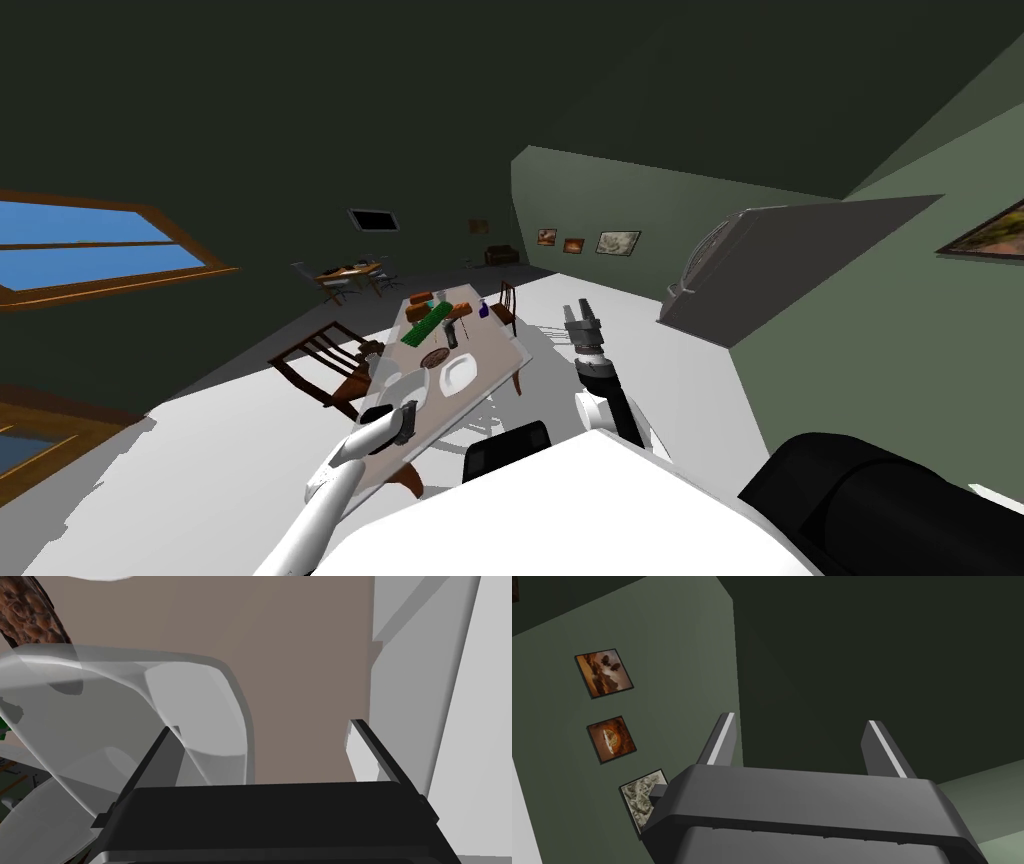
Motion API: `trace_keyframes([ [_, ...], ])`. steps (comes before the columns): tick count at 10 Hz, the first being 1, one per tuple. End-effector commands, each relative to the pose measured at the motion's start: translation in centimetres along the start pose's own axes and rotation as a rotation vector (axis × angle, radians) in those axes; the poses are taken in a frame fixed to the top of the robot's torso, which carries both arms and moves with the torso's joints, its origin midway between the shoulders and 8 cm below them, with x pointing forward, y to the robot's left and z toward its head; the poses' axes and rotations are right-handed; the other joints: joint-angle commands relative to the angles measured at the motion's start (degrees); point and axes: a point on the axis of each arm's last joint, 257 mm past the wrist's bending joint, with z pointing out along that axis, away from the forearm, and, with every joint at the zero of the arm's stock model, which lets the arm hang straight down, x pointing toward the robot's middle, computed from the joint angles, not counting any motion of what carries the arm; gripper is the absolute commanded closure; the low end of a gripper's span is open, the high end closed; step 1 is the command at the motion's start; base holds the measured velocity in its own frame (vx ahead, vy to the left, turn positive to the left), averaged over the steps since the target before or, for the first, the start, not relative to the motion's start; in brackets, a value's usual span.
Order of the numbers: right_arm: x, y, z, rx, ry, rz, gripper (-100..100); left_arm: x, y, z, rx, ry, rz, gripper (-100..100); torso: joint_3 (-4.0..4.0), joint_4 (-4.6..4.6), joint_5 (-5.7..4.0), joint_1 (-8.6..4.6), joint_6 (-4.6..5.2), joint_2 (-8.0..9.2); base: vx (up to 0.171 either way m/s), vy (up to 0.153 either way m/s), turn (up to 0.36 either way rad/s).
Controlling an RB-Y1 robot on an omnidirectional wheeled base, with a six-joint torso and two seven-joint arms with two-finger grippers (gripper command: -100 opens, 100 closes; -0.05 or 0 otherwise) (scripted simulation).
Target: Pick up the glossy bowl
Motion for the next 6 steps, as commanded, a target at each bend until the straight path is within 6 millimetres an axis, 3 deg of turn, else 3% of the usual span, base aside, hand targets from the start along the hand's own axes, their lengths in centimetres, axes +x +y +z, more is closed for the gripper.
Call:
trace_keyframes([
  [1,0.0,0.0,0.0,0.000,0.000,0.000,0,-1.3,0.7,-0.2,0.001,0.000,-0.008,-100,0.00,0.00,0.00,0.00,0.00,0.00,0.001,-0.052,-0.188],
  [3,0.0,0.0,0.0,0.000,0.000,0.000,0,-0.4,0.6,-0.2,0.005,0.037,-0.053,-100,-0.01,0.00,-0.01,0.04,-0.06,-0.03,0.006,-0.016,0.027],
  [4,0.0,0.0,0.0,0.000,0.000,0.000,0,-4.1,3.1,0.0,-0.017,-0.014,-0.018,-100,-0.02,0.00,0.01,0.11,-0.06,-0.03,0.013,-0.040,-0.345],
  [5,0.0,0.0,0.0,0.000,0.000,0.000,0,-4.2,1.9,-0.4,0.006,-0.010,-0.017,-100,-0.06,-0.10,0.15,0.01,0.06,-0.04,0.006,-0.046,-0.173],
  [6,0.0,0.0,0.0,0.000,0.000,0.000,0,-4.1,2.8,-0.2,-0.010,0.002,-0.048,-100,-0.10,-0.12,0.17,-0.01,0.04,-0.10,0.002,-0.030,0.027],
])
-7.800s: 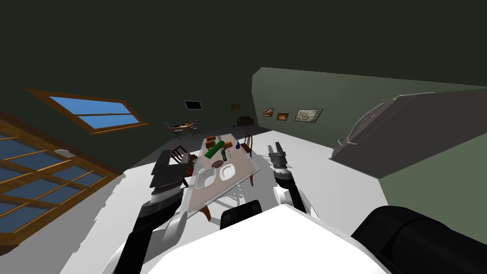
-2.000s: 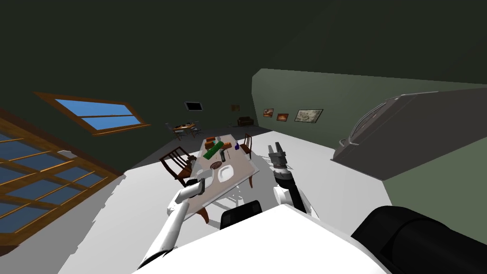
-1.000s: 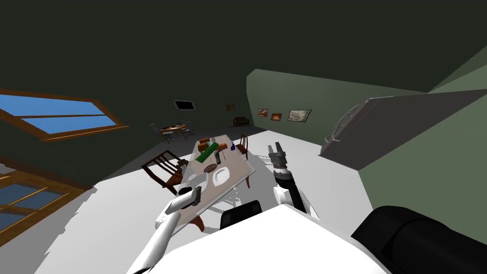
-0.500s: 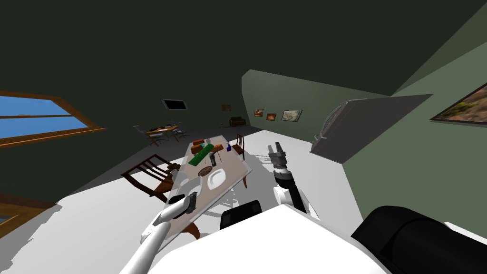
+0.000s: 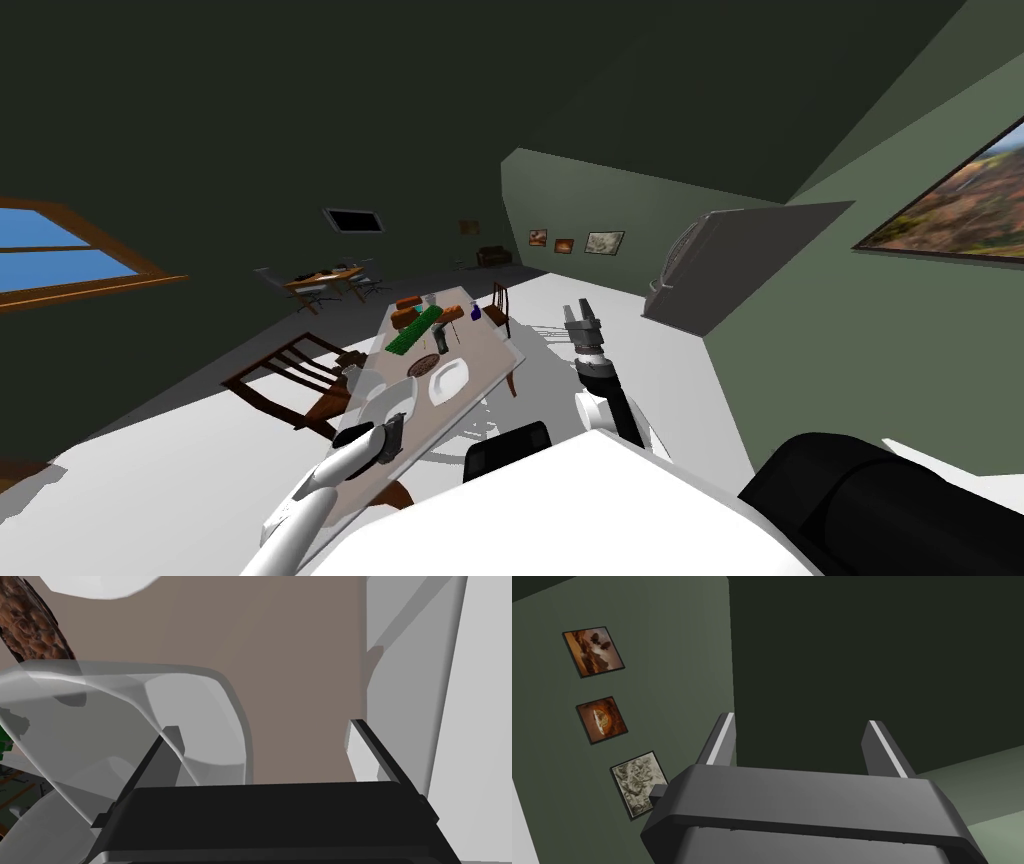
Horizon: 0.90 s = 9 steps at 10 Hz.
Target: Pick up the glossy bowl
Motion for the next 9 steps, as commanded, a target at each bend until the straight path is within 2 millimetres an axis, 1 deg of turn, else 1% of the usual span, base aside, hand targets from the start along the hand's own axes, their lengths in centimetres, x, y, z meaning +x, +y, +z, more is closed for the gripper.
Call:
trace_keyframes([
  [1,0.0,0.0,0.0,0.000,0.000,0.000,0,0.3,0.2,0.1,-0.003,0.022,-0.037,-100,0.00,0.00,0.00,0.00,0.00,0.00,0.002,-0.012,0.026],
  [2,0.0,0.0,0.0,0.000,0.000,0.000,0,0.8,0.1,0.0,0.000,0.041,-0.062,-100,0.00,-0.02,0.02,0.06,-0.01,0.01,0.000,0.000,0.000],
  [3,0.0,0.0,0.0,0.000,0.000,0.000,0,-3.5,2.5,-0.1,-0.019,-0.018,-0.031,-100,0.00,-0.01,0.03,0.10,0.00,0.02,0.014,-0.044,-0.341],
  [4,0.0,0.0,0.0,0.000,0.000,0.000,0,-3.6,2.3,-0.2,-0.014,-0.013,-0.045,-100,-0.04,-0.09,0.11,0.01,0.05,0.00,0.005,-0.048,-0.187],
  [7,0.0,0.0,0.0,0.000,0.000,0.000,0,-2.5,2.0,-0.2,-0.004,0.029,-0.110,-100,-0.07,-0.12,0.17,0.11,0.00,-0.02,0.001,-0.014,0.020],
  [8,0.0,0.0,0.0,0.000,0.000,0.000,0,-6.9,4.4,-0.6,-0.023,-0.037,-0.079,-100,-0.08,-0.12,0.18,0.15,0.01,-0.03,0.012,-0.043,-0.302],
  [9,0.0,0.0,0.0,0.000,0.000,0.000,0,-7.3,4.1,-0.8,-0.019,-0.042,-0.080,-100,-0.09,-0.15,0.19,0.04,0.04,-0.03,0.012,-0.050,-0.187],
])
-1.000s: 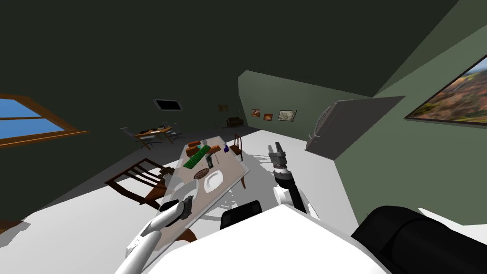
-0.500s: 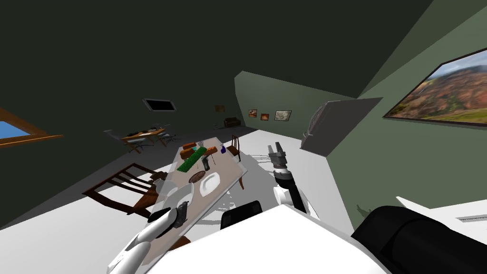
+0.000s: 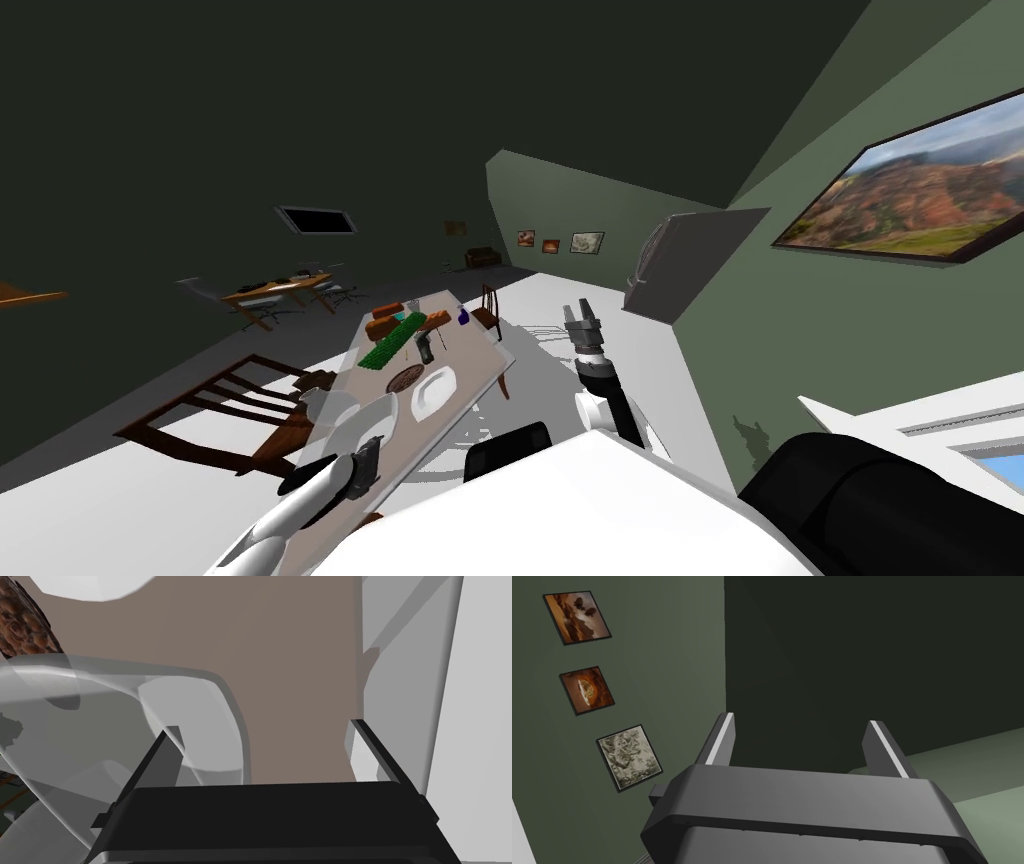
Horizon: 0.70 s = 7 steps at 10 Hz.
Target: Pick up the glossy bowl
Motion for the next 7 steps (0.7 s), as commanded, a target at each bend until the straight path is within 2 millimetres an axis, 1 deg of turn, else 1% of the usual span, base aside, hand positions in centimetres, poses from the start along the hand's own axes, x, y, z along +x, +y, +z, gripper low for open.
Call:
trace_keyframes([
  [1,0.0,0.0,0.0,0.000,0.000,0.000,0,-0.6,0.3,0.0,0.004,0.004,-0.020,-100,0.00,0.00,0.00,0.00,0.00,0.00,0.007,-0.028,-0.003],
  [3,0.0,0.0,0.0,0.000,0.000,0.000,0,0.2,0.1,0.0,0.012,0.035,-0.072,-100,0.01,0.00,0.03,0.11,-0.02,0.02,0.001,-0.005,0.009],
  [4,0.0,0.0,0.0,0.000,0.000,0.000,0,-4.5,2.1,-0.6,-0.002,-0.038,-0.042,-100,0.01,0.00,0.04,0.16,-0.01,0.03,0.013,-0.041,-0.344],
  [5,0.0,0.0,0.0,0.000,0.000,0.000,0,-4.2,0.5,-0.9,0.026,-0.032,-0.033,-100,0.02,0.01,0.01,0.05,0.03,0.02,0.011,-0.049,-0.163],
  [7,0.0,0.0,0.0,0.000,0.000,0.000,0,-4.6,1.7,-0.8,0.008,-0.027,-0.074,-100,0.00,0.00,0.01,0.04,-0.02,0.00,0.006,-0.021,0.017],
])
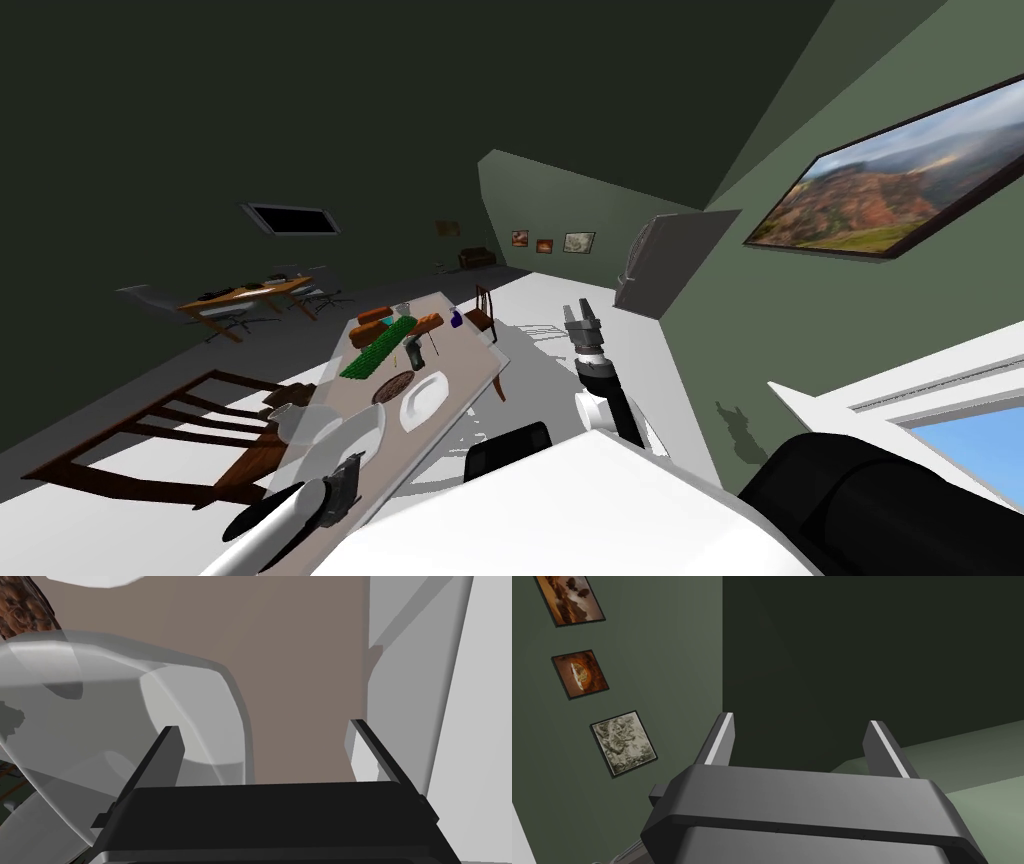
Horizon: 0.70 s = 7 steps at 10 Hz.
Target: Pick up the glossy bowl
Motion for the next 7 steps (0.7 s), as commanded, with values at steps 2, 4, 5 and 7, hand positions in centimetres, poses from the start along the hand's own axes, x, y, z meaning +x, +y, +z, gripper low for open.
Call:
trace_keyframes([
  [2,0.0,0.0,0.0,0.000,0.000,0.000,0,0.4,0.1,0.1,0.002,0.026,-0.062,-100,0.01,0.00,0.01,0.05,0.01,0.01,0.000,0.000,0.000],
  [4,0.0,0.0,0.0,0.000,0.000,0.000,0,-4.8,1.3,-0.9,0.002,-0.048,-0.057,-100,-0.01,0.00,-0.01,-0.07,0.06,-0.02,0.018,-0.048,-0.253],
  [5,0.0,0.0,0.0,0.000,0.000,0.000,0,-4.2,1.1,-0.8,0.011,-0.025,-0.106,-100,-0.02,0.00,-0.04,-0.10,0.02,-0.04,0.009,-0.023,0.012],
  [7,0.0,0.0,0.0,0.000,0.000,0.000,0,-9.7,2.2,-2.3,0.011,-0.112,-0.086,-100,-0.01,0.00,-0.03,-0.11,0.03,-0.02,0.021,-0.051,-0.218],
])
